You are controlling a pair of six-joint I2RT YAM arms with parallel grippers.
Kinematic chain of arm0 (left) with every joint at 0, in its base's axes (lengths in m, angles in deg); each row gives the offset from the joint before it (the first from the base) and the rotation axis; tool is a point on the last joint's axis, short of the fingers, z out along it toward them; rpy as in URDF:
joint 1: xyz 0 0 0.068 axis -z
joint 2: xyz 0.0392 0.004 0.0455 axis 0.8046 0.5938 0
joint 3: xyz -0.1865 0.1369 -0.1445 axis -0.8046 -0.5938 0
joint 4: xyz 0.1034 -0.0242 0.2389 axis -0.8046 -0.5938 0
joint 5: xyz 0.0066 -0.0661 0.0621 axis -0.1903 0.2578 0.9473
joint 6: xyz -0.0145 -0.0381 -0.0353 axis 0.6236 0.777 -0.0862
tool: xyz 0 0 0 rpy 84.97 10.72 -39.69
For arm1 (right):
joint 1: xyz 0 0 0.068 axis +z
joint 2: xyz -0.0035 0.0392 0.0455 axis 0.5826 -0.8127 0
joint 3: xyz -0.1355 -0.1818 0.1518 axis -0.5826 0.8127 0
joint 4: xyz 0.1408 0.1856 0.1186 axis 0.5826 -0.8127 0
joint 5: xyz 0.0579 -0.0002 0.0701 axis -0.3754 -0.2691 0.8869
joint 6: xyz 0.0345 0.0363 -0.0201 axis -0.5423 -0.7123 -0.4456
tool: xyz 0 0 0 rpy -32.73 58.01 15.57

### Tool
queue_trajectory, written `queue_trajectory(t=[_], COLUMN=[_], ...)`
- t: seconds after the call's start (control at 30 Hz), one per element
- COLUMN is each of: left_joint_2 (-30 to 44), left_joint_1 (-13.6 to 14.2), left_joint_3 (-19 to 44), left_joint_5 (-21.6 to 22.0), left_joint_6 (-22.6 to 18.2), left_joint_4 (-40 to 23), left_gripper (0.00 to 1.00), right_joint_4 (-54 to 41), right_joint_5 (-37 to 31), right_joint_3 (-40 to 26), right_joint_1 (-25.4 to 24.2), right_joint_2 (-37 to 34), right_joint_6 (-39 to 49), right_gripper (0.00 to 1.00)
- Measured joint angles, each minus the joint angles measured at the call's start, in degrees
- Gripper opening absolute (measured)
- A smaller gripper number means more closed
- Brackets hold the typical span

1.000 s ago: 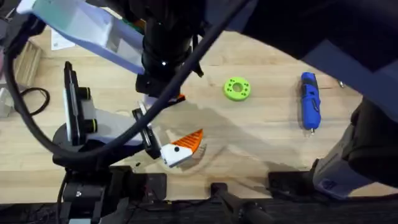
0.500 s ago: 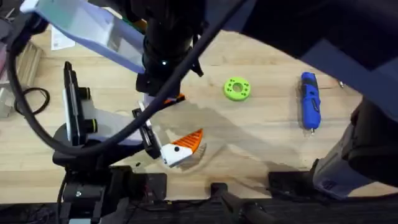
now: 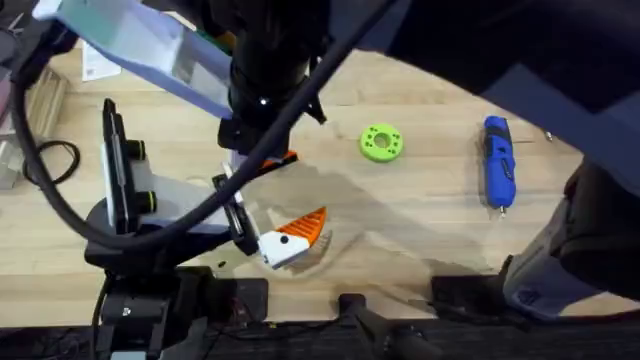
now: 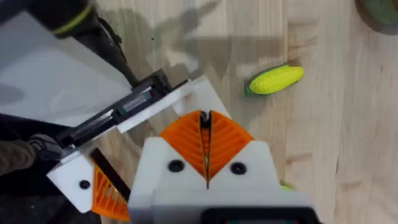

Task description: Pick up the gripper from the table and insert it into the empty holder that is missing its gripper. Then pick up a screw, insert it into the mounting hole, and use the screwdriver to tighten it. Finally, clean up the table by picking up the vegetable and placing it into the bucket.

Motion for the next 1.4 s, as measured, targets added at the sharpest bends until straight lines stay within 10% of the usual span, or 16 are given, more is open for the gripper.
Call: queue_trajectory(t=[0.7, 0.97, 1.4], left_joint_2=[0.02, 0.01, -0.01], left_joint_1=[0.00, 0.00, 0.00], left_joint_3=[0.00, 0.01, 0.01], left_joint_5=[-0.02, -0.02, -0.02], left_joint_6=[0.21, -0.01, -0.03], left_joint_4=[-0.06, -0.04, -0.02], left_gripper=[0.985, 0.985, 0.985], right_joint_4=[0.37, 0.26, 0.71], right_joint_5=[0.20, -0.24, -0.26], right_joint_3=[0.89, 1.32, 3.14], right_joint_1=[0.00, -0.17, -5.01], right_joint_2=[0.00, 0.02, 4.35], right_joint_6=[-0.02, -0.41, -5.47], right_gripper=[0.007, 0.964, 0.986])
